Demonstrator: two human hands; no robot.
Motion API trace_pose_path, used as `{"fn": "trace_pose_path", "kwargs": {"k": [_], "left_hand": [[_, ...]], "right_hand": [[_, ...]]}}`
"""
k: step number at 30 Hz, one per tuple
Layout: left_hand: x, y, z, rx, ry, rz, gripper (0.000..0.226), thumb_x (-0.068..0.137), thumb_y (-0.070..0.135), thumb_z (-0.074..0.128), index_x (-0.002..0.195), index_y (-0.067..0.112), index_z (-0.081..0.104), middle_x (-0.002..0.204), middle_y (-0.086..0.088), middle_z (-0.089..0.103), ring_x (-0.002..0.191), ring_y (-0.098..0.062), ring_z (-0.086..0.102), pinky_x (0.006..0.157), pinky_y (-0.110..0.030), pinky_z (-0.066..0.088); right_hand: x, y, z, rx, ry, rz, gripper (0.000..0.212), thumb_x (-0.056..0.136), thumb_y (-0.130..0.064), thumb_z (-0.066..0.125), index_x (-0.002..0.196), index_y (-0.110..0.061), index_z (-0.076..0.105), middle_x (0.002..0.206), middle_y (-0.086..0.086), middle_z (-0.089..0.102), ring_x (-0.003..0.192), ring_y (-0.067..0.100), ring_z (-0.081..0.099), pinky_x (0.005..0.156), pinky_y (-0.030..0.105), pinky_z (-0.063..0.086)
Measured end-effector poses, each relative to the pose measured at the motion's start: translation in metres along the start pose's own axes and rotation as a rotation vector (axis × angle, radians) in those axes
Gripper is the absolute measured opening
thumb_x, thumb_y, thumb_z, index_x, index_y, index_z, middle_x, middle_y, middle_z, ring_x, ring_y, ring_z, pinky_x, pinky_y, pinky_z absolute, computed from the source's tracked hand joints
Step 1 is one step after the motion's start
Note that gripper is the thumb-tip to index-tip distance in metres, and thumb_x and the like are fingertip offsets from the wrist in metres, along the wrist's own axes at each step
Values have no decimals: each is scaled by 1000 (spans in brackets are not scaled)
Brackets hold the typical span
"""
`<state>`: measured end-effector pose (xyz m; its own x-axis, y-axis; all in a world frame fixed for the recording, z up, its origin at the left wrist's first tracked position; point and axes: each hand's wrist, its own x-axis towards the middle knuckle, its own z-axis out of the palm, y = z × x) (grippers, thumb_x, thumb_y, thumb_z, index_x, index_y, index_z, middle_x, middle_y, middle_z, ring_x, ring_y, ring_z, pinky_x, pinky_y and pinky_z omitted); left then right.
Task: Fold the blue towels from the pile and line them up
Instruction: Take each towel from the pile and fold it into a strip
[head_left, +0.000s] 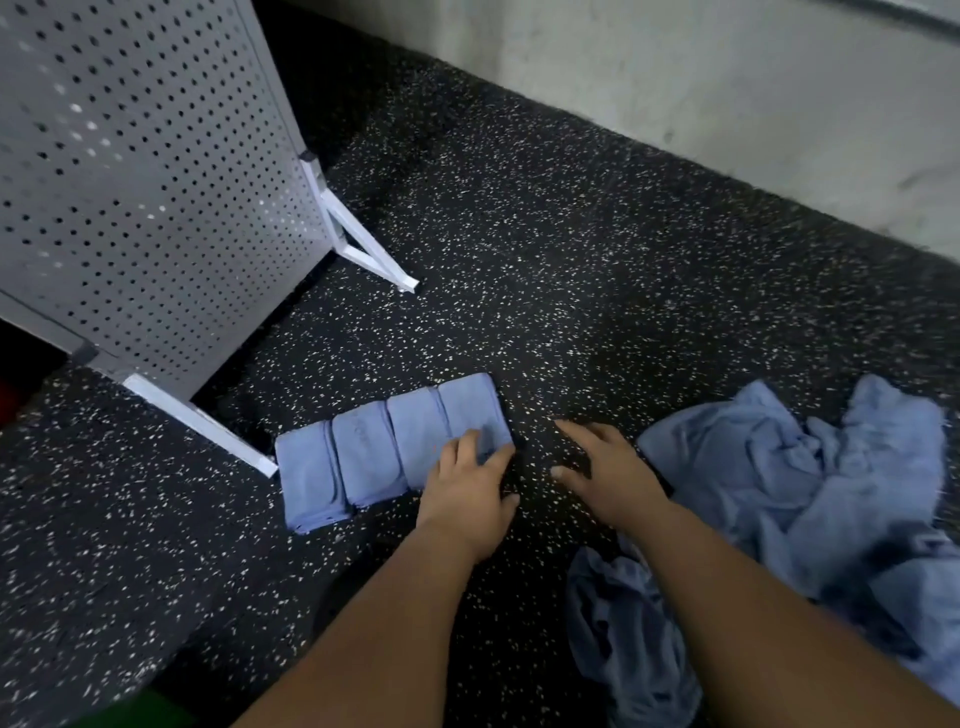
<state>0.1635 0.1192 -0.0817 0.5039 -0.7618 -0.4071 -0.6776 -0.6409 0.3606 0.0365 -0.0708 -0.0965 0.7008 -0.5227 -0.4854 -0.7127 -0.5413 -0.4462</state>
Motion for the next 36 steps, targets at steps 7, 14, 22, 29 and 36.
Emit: {"fn": "trace_pose_path", "kwargs": {"k": [7,14,22,29,36], "left_hand": [[-17,60,16,31,-98,80,69,104,54,53,164,40,23,171,-9,13,157,-35,16,126,-52,27],[-20,104,54,80,-218,207,69,102,52,56,163,36,28,163,-5,31,144,-33,35,116,-50,41],[-20,127,98,137,-326,299,75,98,45,67,161,38,28,159,2,37,141,-32,38,113,-50,44],[-17,125,116,167,-320,304,58,99,33,64,153,37,39,139,3,56,127,-28,47,102,-44,48],[-21,126,125,148,-324,287,41,100,32,62,139,33,50,126,5,62,119,-26,51,96,-44,51]], "right_hand": [[-62,50,-25,-23,29,89,70,98,-56,67,158,-53,32,168,3,27,137,29,53,110,46,50],[-120,104,-34,-2,-20,215,71,98,-47,69,160,-45,34,162,4,32,137,29,51,109,44,49],[-171,150,-4,-56,-122,289,67,88,-53,79,149,-41,53,134,0,66,113,17,67,98,39,56],[-183,138,38,19,-161,231,57,89,-46,77,143,-37,61,135,-2,63,123,19,61,99,29,48],[-173,129,56,37,-150,271,58,90,-49,72,143,-36,55,130,2,57,121,24,57,103,39,51]]}}
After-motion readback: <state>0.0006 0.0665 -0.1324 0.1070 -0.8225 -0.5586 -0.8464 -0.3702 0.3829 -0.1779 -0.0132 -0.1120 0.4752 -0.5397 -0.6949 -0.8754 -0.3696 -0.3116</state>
